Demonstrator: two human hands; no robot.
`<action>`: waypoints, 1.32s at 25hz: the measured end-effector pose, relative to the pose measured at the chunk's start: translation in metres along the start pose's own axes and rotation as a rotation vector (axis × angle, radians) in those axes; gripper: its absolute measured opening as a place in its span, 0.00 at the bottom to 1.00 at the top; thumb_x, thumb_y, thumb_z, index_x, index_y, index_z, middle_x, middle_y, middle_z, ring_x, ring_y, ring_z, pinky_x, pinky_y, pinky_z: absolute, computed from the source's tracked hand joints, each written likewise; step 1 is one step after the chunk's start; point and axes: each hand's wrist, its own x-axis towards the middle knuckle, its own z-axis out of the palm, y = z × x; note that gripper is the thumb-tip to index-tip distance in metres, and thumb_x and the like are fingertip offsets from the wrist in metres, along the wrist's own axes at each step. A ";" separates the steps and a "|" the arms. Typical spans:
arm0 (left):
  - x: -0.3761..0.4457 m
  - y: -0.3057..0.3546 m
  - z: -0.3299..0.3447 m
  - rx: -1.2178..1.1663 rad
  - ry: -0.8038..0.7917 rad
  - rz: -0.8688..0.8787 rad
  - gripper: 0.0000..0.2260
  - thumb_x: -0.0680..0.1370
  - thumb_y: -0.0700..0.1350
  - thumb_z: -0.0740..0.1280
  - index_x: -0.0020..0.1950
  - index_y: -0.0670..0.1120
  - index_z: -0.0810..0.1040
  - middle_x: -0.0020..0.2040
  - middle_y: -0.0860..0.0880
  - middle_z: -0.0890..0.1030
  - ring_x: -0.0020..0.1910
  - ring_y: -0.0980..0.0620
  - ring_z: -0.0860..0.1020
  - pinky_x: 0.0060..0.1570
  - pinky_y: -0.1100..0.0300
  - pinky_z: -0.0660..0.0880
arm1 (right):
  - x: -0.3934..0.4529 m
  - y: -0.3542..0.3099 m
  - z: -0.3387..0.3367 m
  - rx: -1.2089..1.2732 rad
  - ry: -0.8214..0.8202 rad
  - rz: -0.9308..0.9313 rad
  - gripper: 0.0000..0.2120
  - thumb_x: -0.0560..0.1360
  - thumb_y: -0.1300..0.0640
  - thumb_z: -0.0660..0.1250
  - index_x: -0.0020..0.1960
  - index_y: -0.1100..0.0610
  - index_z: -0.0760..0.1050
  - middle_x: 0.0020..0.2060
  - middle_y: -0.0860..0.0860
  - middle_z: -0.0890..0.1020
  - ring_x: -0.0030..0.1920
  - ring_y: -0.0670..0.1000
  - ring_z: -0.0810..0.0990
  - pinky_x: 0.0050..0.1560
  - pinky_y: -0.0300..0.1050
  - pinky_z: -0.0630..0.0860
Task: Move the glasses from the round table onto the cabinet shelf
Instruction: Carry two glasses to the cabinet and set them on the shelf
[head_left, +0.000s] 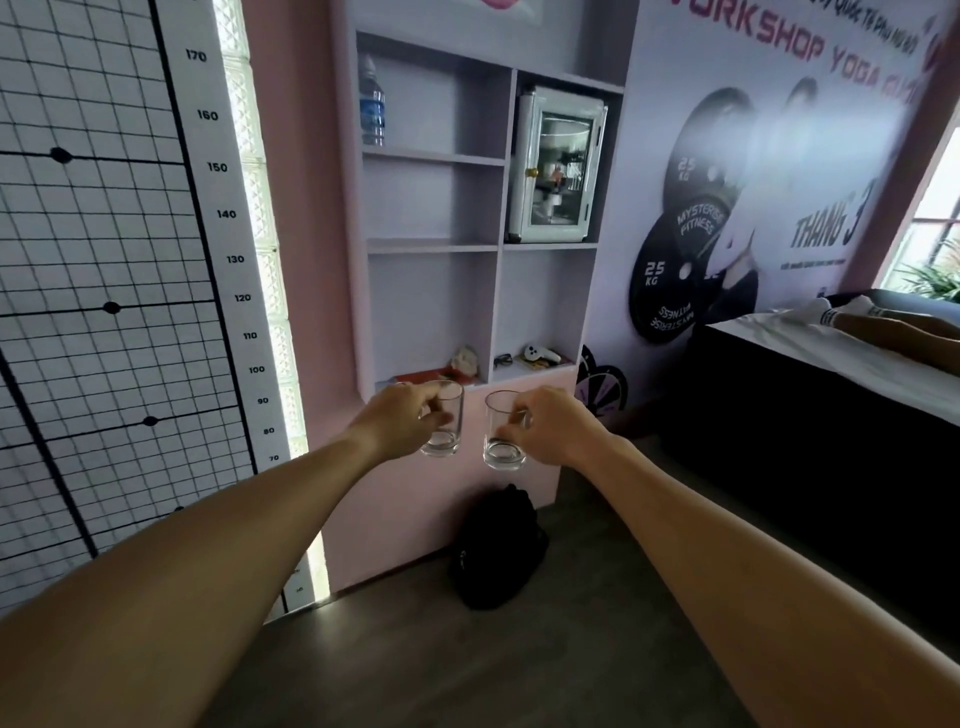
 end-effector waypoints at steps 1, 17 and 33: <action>0.021 -0.007 0.002 -0.017 -0.001 0.002 0.10 0.78 0.49 0.68 0.57 0.48 0.80 0.54 0.52 0.83 0.50 0.48 0.80 0.53 0.55 0.74 | 0.021 0.006 0.001 0.003 0.002 0.001 0.14 0.74 0.48 0.72 0.51 0.58 0.82 0.50 0.55 0.83 0.50 0.55 0.81 0.52 0.48 0.78; 0.244 -0.076 0.006 0.076 0.110 -0.012 0.07 0.79 0.53 0.65 0.47 0.50 0.73 0.47 0.46 0.82 0.46 0.44 0.79 0.43 0.53 0.72 | 0.263 0.076 -0.006 0.029 0.101 -0.089 0.12 0.78 0.50 0.67 0.51 0.58 0.81 0.49 0.57 0.83 0.48 0.57 0.80 0.52 0.53 0.78; 0.403 -0.104 -0.028 0.154 0.436 -0.210 0.06 0.82 0.50 0.62 0.49 0.49 0.70 0.49 0.46 0.80 0.44 0.47 0.78 0.39 0.56 0.70 | 0.486 0.098 -0.051 0.150 0.098 -0.431 0.10 0.77 0.50 0.68 0.49 0.57 0.79 0.46 0.55 0.83 0.46 0.55 0.81 0.48 0.51 0.78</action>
